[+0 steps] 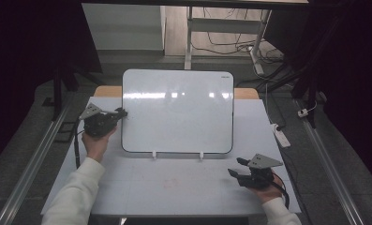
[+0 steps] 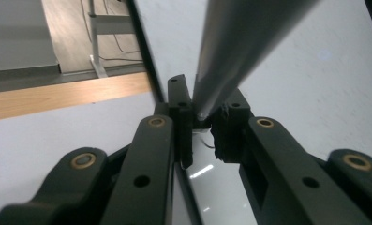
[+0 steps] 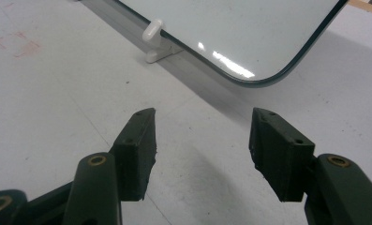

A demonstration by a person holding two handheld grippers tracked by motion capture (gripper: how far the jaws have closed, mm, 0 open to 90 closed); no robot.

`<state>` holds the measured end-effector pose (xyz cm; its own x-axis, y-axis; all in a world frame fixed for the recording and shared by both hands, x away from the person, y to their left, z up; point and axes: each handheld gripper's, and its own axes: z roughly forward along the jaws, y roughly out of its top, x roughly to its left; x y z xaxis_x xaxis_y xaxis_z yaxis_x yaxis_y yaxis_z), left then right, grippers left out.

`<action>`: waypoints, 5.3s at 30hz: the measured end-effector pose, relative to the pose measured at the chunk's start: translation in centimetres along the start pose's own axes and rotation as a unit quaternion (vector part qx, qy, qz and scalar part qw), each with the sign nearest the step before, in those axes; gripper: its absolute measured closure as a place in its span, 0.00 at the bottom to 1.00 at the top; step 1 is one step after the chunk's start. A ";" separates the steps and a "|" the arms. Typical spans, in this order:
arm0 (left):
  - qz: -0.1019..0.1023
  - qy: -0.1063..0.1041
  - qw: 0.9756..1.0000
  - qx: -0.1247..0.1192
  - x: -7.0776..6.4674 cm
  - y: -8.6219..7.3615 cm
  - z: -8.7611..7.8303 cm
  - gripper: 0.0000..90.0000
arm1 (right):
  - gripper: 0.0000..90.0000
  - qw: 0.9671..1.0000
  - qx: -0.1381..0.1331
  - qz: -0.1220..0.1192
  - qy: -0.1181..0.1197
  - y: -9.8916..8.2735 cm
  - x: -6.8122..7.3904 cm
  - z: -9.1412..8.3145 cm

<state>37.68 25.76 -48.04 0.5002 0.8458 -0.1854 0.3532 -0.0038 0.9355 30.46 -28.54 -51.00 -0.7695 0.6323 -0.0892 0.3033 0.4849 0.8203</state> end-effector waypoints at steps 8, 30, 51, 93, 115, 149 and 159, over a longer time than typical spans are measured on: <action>0.020 -0.021 0.999 0.016 -1.8 -0.7 0.8 0.87 | 0.47 1.000 0.002 0.000 0.001 0.0 0.1 0.1; -0.002 -0.001 1.000 0.013 -0.1 -1.2 -1.0 0.87 | 0.46 1.000 0.000 -0.001 0.001 0.1 0.1 0.0; -0.001 -0.077 0.996 0.043 -4.0 -0.7 0.0 0.87 | 0.46 1.000 -0.021 -0.005 -0.005 0.6 0.4 -0.3; 0.057 -0.286 0.934 0.204 -17.7 -2.5 4.1 0.86 | 0.47 0.993 -0.112 -0.036 0.031 8.6 7.4 0.4; 0.067 -0.288 0.929 0.224 -19.8 -2.6 5.8 0.86 | 0.87 0.993 -0.081 -0.067 0.062 12.9 11.0 4.6; 0.067 -0.103 0.978 0.167 -12.2 -4.8 -5.7 0.33 | 0.91 0.991 -0.078 0.059 -0.088 12.0 1.2 2.8; 0.052 -0.043 0.984 0.163 -8.9 -6.3 -8.8 0.33 | 0.90 0.989 -0.008 0.072 -0.127 13.3 -1.3 6.7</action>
<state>24.06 22.99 -49.65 0.6069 0.7837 -0.1325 0.5245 -0.2696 0.8076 39.25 -18.86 -43.72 -0.5524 0.8264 -0.1093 0.3886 0.3714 0.8432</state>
